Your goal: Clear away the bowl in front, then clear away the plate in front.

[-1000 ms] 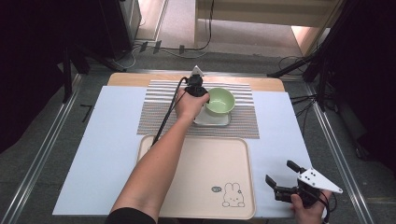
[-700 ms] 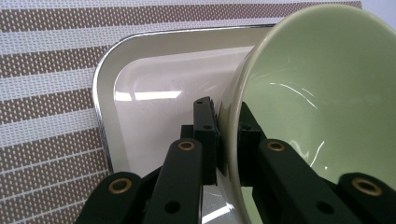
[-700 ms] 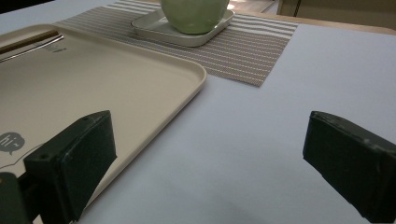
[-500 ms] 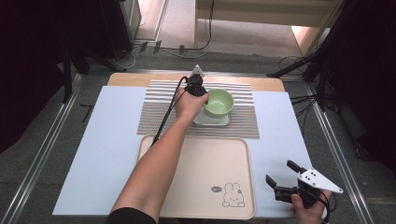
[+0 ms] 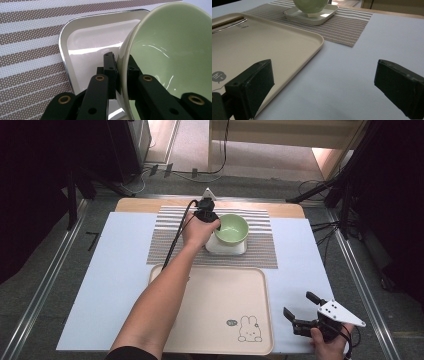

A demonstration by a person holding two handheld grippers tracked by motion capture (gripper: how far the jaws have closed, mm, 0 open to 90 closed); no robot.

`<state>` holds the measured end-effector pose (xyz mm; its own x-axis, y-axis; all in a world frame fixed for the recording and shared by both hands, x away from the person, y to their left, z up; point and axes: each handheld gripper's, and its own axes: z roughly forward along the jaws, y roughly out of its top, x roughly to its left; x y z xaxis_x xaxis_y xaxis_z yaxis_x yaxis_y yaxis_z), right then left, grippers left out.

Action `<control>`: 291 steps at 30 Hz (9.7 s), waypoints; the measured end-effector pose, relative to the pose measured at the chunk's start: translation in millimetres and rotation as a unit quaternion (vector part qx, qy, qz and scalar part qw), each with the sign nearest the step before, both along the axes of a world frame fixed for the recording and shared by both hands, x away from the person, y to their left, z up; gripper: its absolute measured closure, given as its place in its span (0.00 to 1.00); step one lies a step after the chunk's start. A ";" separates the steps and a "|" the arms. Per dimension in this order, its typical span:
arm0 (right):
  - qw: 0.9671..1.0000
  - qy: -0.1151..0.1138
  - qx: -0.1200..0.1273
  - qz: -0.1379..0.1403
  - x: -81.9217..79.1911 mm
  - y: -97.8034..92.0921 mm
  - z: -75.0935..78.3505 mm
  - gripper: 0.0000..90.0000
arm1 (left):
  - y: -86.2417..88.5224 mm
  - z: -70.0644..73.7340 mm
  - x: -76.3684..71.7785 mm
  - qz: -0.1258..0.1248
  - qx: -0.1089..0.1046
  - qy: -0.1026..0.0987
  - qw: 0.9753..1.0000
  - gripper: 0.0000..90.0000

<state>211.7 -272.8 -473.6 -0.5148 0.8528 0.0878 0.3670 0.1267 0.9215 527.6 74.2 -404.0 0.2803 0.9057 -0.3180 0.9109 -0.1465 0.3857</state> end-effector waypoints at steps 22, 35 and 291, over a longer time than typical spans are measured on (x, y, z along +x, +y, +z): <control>1.000 0.002 -0.008 0.009 1.3 7.2 0.5 0.03 | 29.9 11.3 -34.1 -0.049 -0.020 0.005 0.999 0.94; 1.000 0.001 -0.010 0.012 1.0 10.3 0.5 0.03 | 42.2 14.3 -56.0 -0.069 -0.024 0.004 0.997 0.94; 1.000 -0.001 0.007 -0.002 2.4 -1.2 0.9 0.03 | 34.5 -37.6 5.7 0.031 -0.021 0.094 0.995 1.00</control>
